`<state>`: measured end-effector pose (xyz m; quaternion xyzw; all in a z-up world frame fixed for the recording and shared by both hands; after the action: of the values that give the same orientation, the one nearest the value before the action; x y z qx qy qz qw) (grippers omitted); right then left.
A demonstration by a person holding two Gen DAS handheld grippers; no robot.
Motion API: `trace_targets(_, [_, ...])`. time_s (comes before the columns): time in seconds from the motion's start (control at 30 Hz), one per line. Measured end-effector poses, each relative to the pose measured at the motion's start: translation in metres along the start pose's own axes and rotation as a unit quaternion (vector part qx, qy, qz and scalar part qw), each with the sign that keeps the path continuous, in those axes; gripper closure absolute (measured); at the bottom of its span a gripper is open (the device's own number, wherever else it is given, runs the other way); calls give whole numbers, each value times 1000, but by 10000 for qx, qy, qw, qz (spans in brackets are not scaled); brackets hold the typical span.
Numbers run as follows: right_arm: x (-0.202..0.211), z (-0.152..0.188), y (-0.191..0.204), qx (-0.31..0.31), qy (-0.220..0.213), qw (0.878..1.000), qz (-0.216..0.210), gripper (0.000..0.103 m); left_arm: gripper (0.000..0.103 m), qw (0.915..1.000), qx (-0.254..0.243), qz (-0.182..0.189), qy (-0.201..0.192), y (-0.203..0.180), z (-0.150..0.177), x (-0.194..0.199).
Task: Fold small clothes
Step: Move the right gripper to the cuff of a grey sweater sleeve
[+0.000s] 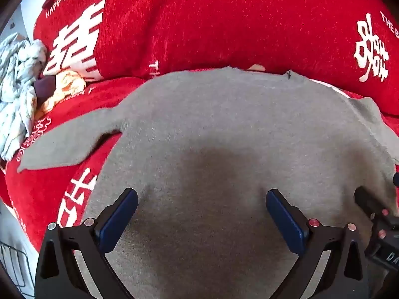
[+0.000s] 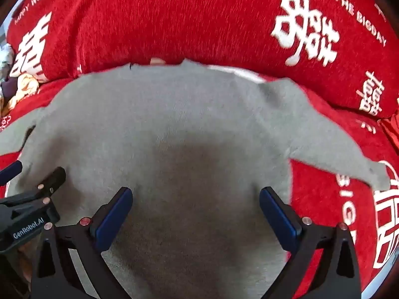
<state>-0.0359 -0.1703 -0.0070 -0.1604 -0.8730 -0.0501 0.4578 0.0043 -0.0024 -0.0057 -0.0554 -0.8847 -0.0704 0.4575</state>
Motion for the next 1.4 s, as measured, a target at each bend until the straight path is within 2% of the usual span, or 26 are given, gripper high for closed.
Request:
trace_targets(0.17, [12,-8,-19,-145,-214,9997,51,1,0,9998,-116,-10,-181,-20,6,17])
trace_targets(0.3, [18,-13,-39,-354,-324,9988,65,1,0,9991,-349,-100,-233,-29,-6,19])
trace_targets(0.53, [25,-13,-69,-554,-418,9975,137,1,0,9969,-557,-77,-544,-57,-12,32])
trace_targets(0.97, [32,0,-123,-1042,-494,9928,337,1,0,9944,-888,60,-563,-109,-22,45])
trace_targets(1.4, [31,20,-187,-1587,-344,9852,541,1,0,9901,-1322,293,-365,-170,-29,46])
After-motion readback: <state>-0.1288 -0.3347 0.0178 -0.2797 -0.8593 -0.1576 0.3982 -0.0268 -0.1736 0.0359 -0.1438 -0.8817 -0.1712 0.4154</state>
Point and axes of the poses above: each gripper's, at about its wrist camera, not at the fingertips, and x roughly against the way its jaws point, y to its left, z to its underside, the point moved 1 cm from there along -x, roughly the way its jaws point, and after that the axes turned 2 degrees about z, right-handed, at the moved point
